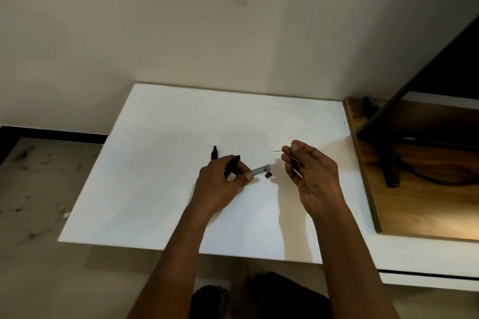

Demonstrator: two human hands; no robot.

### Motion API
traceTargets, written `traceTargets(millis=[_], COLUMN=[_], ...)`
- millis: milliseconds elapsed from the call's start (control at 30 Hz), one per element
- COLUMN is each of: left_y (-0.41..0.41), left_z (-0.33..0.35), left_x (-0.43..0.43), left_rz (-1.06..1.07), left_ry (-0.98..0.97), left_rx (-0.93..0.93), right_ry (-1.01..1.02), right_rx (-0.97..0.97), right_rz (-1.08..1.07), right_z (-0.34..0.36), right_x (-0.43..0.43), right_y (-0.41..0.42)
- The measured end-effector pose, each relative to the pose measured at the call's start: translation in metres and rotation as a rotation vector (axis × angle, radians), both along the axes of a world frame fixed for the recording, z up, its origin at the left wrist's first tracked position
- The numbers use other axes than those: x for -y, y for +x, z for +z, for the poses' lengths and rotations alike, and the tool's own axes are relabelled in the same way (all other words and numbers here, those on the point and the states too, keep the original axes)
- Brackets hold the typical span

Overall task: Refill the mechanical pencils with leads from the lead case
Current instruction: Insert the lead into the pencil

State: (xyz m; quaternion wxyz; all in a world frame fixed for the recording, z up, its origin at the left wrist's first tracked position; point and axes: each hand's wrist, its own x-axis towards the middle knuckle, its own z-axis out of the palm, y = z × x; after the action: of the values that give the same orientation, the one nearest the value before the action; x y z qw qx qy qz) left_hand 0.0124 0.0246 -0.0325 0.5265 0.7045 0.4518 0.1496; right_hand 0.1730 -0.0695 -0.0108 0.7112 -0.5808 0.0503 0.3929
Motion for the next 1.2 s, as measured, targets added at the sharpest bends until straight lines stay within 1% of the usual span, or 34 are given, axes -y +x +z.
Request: traceTargets(millis=[100, 200, 333, 467, 567, 733, 833, 1033, 1200], left_y=[0.002, 0.003, 0.002, 0.004, 0.005, 0.010, 0.013, 0.014, 0.014], left_z=[-0.003, -0.005, -0.003, -0.003, -0.003, -0.006, -0.008, -0.012, -0.014], left_x=[0.003, 0.003, 0.002, 0.005, 0.007, 0.013, 0.016, 0.019, 0.020], left_rz=[0.039, 0.076, 0.088, 0.074, 0.059, 0.032, 0.000, 0.031, 0.030], left_ry=[-0.046, -0.088, -0.037, -0.021, -0.031, 0.049, 0.068, 0.047, 0.033], left_rx=[0.015, 0.034, -0.017, -0.082, -0.133, -0.258, -0.308, -0.305, -0.270], right_ry=[-0.022, -0.066, -0.117, -0.140, -0.155, -0.126, -0.153, -0.229, -0.249], right_rx=[-0.006, -0.026, -0.106, -0.143, -0.126, -0.094, -0.042, 0.046, 0.063], right_rz=[0.009, 0.078, 0.179, 0.164, 0.175, 0.192, 0.213, 0.211, 0.197], right_z=[-0.002, -0.005, -0.008, -0.013, -0.016, -0.016, -0.016, -0.020, -0.025], right_x=[0.001, 0.003, 0.005, 0.003, 0.001, -0.003, -0.005, -0.006, -0.007], right_y=[0.001, 0.003, 0.002, 0.001, 0.000, -0.005, -0.009, -0.013, -0.013])
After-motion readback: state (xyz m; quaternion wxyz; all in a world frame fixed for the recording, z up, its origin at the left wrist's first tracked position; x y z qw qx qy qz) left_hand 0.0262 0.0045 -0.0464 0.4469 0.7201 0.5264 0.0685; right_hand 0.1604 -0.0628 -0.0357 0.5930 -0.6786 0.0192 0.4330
